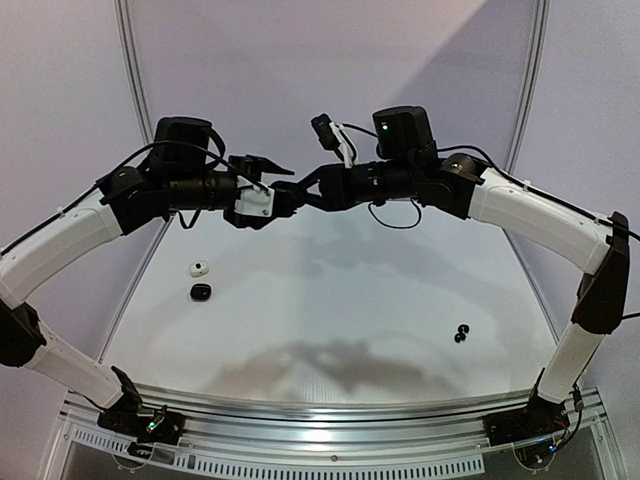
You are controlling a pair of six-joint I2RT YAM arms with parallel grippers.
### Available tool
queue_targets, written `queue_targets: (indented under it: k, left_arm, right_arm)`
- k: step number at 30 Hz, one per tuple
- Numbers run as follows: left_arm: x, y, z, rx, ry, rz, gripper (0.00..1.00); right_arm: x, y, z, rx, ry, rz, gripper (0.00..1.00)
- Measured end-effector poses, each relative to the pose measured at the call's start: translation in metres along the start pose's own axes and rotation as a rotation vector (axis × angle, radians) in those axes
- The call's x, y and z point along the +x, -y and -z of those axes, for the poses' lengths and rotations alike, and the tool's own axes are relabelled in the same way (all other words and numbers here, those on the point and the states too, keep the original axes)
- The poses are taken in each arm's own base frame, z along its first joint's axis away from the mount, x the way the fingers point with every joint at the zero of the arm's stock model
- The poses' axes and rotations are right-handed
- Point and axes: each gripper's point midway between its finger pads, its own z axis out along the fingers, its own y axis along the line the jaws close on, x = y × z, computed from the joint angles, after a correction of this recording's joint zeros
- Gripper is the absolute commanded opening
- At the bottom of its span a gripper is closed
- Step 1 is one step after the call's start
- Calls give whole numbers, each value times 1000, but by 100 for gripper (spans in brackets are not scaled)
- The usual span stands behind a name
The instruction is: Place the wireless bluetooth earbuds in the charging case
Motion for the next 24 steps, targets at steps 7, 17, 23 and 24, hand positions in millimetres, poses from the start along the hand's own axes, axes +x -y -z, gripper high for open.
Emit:
queue_targets:
  k: [7, 17, 23, 24]
  left_arm:
    - [3, -3, 4, 26, -8, 165, 99]
    - [-8, -4, 62, 240, 362, 985, 93]
    - [-29, 27, 76, 355, 557, 1269, 75]
    - [-32, 24, 78, 345, 580, 1279, 74]
  right_arm:
    - [3, -2, 1, -7, -13, 22, 0]
    - [-17, -55, 40, -99, 63, 220, 0]
    - [-33, -101, 55, -189, 151, 347, 0]
    - [-33, -104, 55, -195, 154, 358, 0]
